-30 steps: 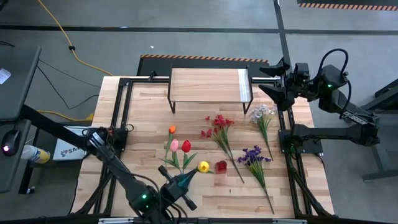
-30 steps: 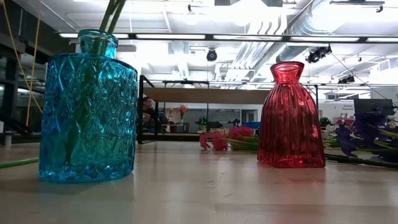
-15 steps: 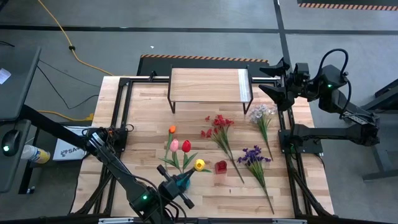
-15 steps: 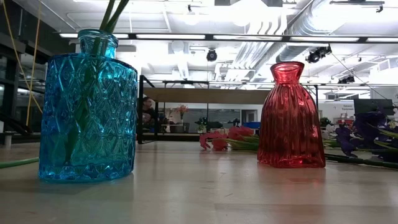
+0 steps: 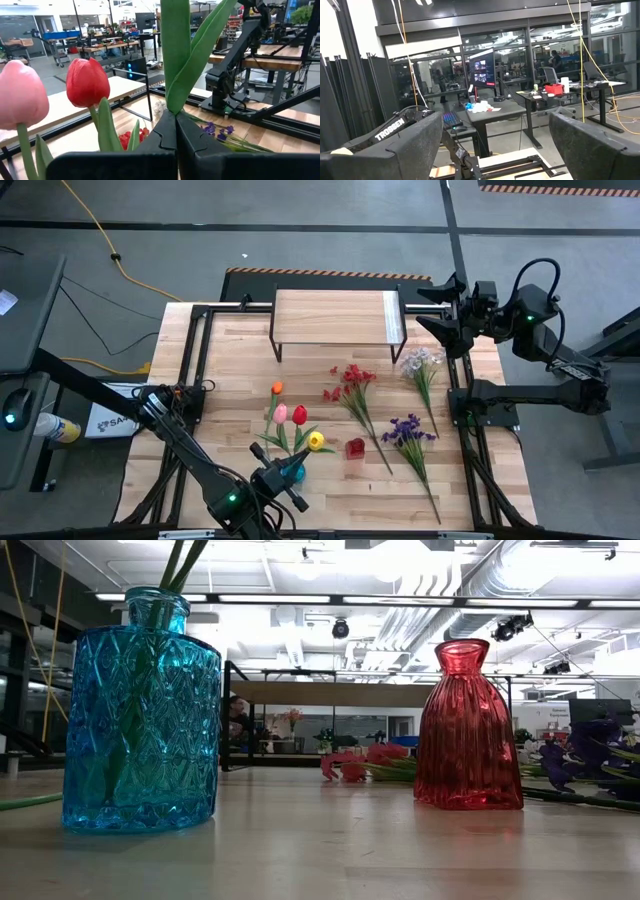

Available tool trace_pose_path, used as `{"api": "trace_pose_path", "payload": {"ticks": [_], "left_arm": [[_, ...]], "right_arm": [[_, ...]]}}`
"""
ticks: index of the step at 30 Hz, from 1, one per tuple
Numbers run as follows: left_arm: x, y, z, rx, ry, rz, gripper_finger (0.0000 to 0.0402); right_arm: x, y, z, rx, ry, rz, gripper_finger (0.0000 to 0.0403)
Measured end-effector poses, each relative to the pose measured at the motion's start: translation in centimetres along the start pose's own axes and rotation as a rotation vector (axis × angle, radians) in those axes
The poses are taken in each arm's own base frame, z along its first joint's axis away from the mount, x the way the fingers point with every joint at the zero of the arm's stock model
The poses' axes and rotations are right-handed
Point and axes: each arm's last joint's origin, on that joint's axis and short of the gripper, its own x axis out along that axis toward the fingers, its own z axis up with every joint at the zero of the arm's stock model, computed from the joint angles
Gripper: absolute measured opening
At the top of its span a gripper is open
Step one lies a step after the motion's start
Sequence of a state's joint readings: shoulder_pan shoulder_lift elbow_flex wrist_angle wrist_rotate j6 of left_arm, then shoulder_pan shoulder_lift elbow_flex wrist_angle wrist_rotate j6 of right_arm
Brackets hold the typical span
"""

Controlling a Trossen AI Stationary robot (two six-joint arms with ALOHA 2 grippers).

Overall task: Pick and place flowers into a vace then onto a shelf
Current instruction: Put the yellow tulip into the blue transparent vase

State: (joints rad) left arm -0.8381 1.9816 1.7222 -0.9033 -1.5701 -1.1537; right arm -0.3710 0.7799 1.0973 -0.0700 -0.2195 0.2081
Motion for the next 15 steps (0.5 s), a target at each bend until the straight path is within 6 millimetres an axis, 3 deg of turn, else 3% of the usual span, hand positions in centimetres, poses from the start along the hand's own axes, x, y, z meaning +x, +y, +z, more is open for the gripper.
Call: {"api": "trace_pose_path", "payload": {"ticks": [15], "left_arm": [[-0.3,-0.2,-3.1,-0.062,0.073,-0.019,0.0024]], "right_arm": [[0.0,0.0,0.0,0.0,0.0,0.0,0.0353]]}}
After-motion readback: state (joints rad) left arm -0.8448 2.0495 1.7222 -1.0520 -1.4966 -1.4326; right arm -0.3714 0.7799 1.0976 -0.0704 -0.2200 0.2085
